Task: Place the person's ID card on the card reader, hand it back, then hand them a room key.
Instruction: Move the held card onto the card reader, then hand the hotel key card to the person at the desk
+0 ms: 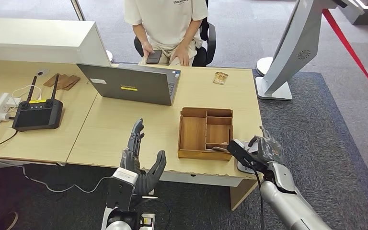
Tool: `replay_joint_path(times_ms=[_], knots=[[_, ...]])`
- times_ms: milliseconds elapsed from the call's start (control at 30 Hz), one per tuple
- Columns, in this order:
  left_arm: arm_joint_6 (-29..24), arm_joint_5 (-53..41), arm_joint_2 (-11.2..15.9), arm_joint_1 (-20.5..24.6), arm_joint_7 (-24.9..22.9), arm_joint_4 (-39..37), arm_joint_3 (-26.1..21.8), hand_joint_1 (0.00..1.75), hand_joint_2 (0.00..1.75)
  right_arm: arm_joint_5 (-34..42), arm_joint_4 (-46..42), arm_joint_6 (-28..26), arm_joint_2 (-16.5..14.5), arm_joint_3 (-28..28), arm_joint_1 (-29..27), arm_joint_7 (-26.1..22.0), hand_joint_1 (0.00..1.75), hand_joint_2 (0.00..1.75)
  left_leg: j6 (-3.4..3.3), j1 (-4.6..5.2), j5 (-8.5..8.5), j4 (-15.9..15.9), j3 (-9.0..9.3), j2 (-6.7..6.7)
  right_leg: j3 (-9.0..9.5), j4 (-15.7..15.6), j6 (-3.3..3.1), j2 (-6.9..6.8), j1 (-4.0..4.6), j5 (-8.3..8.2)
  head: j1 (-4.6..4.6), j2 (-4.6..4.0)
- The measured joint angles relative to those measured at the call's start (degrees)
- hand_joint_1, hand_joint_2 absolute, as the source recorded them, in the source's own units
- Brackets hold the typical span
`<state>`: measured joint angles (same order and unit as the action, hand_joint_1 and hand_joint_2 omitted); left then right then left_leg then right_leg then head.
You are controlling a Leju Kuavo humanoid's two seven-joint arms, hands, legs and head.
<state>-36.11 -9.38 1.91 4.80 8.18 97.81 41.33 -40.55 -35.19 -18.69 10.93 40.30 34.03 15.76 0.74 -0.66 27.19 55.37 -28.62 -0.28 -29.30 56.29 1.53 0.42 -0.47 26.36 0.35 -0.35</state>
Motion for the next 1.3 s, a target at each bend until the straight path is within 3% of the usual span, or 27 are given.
replay_joint_path(times_ms=[700, 1300], knots=[[0.00, 1.26, 0.13, 0.67, 0.90, 0.09, 0.15, 0.00, 1.75, 1.07, -3.61, -4.26, 0.07, -0.44, 0.51, -1.20, 1.75, 1.75, 0.00, 0.00, 0.00, 0.02, -0.05, 0.01, -0.03, 0.01, 0.00, 0.00, 0.00, 0.00, 0.00, 0.00], [0.00, 6.25, -0.42, 3.90, 3.99, -2.54, 2.28, 0.00, 1.75, 0.03, -20.32, 0.25, -0.05, -0.26, 13.08, 3.38, 1.75, 1.75, -0.03, 0.01, -0.03, 0.05, -0.08, 0.02, -0.05, 0.03, 0.01, 0.01, -0.01, -0.02, 0.01, 0.00]])
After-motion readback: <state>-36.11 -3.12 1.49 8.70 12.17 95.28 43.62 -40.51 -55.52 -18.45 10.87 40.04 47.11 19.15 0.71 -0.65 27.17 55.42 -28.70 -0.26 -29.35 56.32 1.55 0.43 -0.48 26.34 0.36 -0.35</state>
